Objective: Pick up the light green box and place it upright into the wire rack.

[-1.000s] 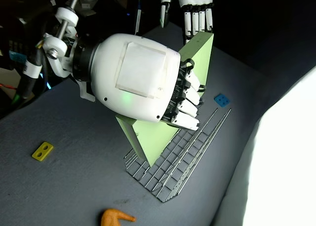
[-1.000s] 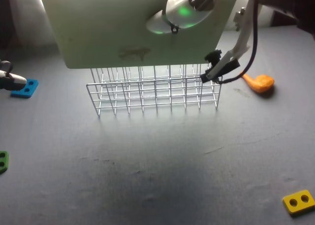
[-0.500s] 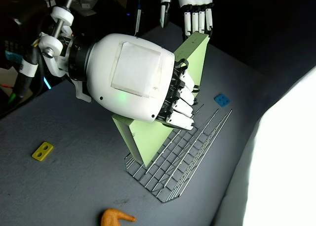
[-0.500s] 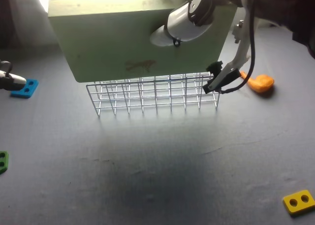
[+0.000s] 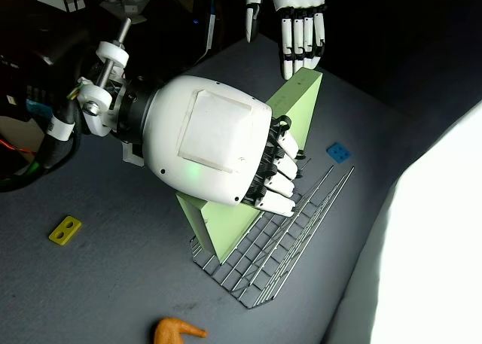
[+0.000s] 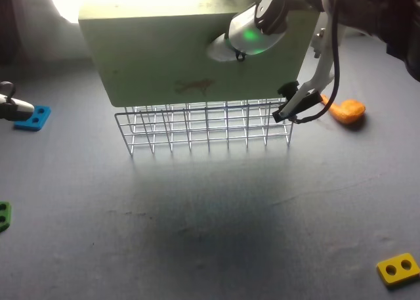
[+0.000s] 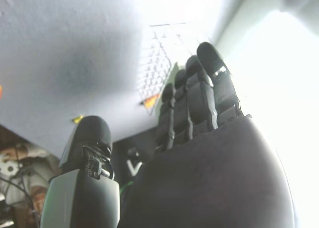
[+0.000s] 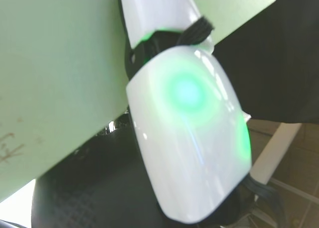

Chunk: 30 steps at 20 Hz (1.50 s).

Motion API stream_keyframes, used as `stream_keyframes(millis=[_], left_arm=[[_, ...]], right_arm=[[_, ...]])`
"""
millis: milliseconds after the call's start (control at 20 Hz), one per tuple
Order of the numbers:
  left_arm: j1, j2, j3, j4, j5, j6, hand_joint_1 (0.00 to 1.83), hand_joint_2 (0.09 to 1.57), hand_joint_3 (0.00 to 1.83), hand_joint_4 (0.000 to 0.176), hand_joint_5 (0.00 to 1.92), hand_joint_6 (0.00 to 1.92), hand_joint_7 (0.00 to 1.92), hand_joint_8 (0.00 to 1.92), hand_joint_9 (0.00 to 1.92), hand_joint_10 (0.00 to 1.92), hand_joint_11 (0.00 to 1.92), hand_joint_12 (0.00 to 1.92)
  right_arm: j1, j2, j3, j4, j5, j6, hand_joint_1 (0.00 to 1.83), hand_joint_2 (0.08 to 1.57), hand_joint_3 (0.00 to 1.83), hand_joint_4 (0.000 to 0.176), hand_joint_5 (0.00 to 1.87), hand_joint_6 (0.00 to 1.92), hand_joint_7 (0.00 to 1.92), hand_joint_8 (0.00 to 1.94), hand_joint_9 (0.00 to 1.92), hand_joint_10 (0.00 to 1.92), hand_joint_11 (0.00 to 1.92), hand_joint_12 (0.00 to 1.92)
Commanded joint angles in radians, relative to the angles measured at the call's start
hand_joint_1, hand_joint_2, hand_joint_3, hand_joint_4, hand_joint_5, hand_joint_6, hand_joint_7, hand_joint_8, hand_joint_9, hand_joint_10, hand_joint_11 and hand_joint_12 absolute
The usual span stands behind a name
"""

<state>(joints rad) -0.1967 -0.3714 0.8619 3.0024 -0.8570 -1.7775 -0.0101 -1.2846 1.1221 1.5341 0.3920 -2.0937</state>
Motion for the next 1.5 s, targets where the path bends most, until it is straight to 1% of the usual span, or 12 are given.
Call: stream_keyframes(millis=[0, 100, 200, 550, 600, 650, 800, 850, 1450], left_arm=[[-0.013, -0.001, 0.002, 0.010, 0.083, 0.003, 0.33, 1.34, 0.00, 0.000, 0.13, 0.00, 0.20, 0.00, 0.22, 0.00, 0.00, 0.80], [-0.013, -0.001, 0.002, 0.010, 0.083, 0.003, 0.32, 1.35, 0.00, 0.000, 0.14, 0.00, 0.19, 0.00, 0.22, 0.00, 0.00, 0.82], [-0.013, -0.001, 0.002, 0.010, 0.083, 0.003, 0.28, 1.36, 0.00, 0.000, 0.12, 0.00, 0.18, 0.00, 0.20, 0.00, 0.00, 0.79], [-0.012, -0.001, 0.002, 0.010, 0.083, 0.003, 0.27, 1.36, 0.00, 0.000, 0.12, 0.00, 0.18, 0.00, 0.20, 0.00, 0.00, 0.78], [-0.012, -0.001, 0.002, 0.010, 0.083, 0.003, 0.29, 1.36, 0.00, 0.000, 0.12, 0.00, 0.18, 0.00, 0.20, 0.00, 0.00, 0.75], [-0.012, -0.001, 0.002, 0.010, 0.083, 0.003, 0.32, 1.36, 0.00, 0.000, 0.13, 0.00, 0.20, 0.01, 0.20, 0.00, 0.00, 0.77], [-0.011, -0.001, 0.002, 0.010, 0.083, 0.003, 0.32, 1.37, 0.00, 0.000, 0.13, 0.00, 0.20, 0.01, 0.20, 0.00, 0.00, 0.78], [-0.010, -0.001, 0.002, 0.010, 0.083, 0.003, 0.34, 1.35, 0.00, 0.000, 0.18, 0.01, 0.25, 0.01, 0.24, 0.01, 0.00, 0.87], [-0.009, -0.001, 0.001, 0.010, 0.083, 0.003, 0.32, 1.35, 0.00, 0.000, 0.18, 0.01, 0.26, 0.01, 0.24, 0.01, 0.00, 0.87]], right_arm=[[0.011, 0.001, 0.003, -0.039, 0.011, 0.012, 1.35, 1.20, 0.00, 0.000, 0.87, 1.01, 0.80, 1.38, 0.65, 1.57, 0.47, 1.88], [0.010, 0.000, 0.005, -0.040, 0.011, 0.013, 1.35, 1.21, 0.00, 0.000, 0.85, 1.03, 0.79, 1.41, 0.66, 1.57, 0.50, 1.84], [0.005, -0.002, 0.006, -0.050, 0.009, 0.014, 1.35, 1.21, 0.00, 0.000, 0.85, 1.03, 0.79, 1.38, 0.67, 1.57, 0.49, 1.84], [-0.019, 0.004, 0.004, -0.057, -0.009, 0.013, 1.35, 1.21, 0.00, 0.000, 0.85, 1.03, 0.79, 1.38, 0.67, 1.57, 0.50, 1.84], [-0.019, 0.004, 0.002, -0.057, -0.011, 0.013, 1.35, 1.20, 0.00, 0.000, 0.85, 1.05, 0.80, 1.36, 0.67, 1.56, 0.48, 1.84], [-0.019, 0.005, 0.001, -0.057, -0.011, 0.013, 1.35, 1.19, 0.00, 0.000, 0.87, 1.07, 0.81, 1.32, 0.71, 1.51, 0.54, 1.77], [-0.019, 0.006, -0.004, -0.057, -0.015, 0.012, 1.35, 1.19, 0.00, 0.000, 0.87, 1.07, 0.82, 1.30, 0.72, 1.50, 0.56, 1.75], [-0.019, 0.006, -0.004, -0.057, -0.016, 0.011, 1.33, 1.17, 0.00, 0.000, 0.91, 0.97, 0.86, 1.28, 0.71, 1.52, 0.54, 1.91], [-0.003, 0.021, -0.040, -0.057, -0.007, 0.003, 1.35, 1.18, 0.00, 0.000, 0.89, 0.99, 0.86, 1.27, 0.70, 1.53, 0.53, 1.92]])
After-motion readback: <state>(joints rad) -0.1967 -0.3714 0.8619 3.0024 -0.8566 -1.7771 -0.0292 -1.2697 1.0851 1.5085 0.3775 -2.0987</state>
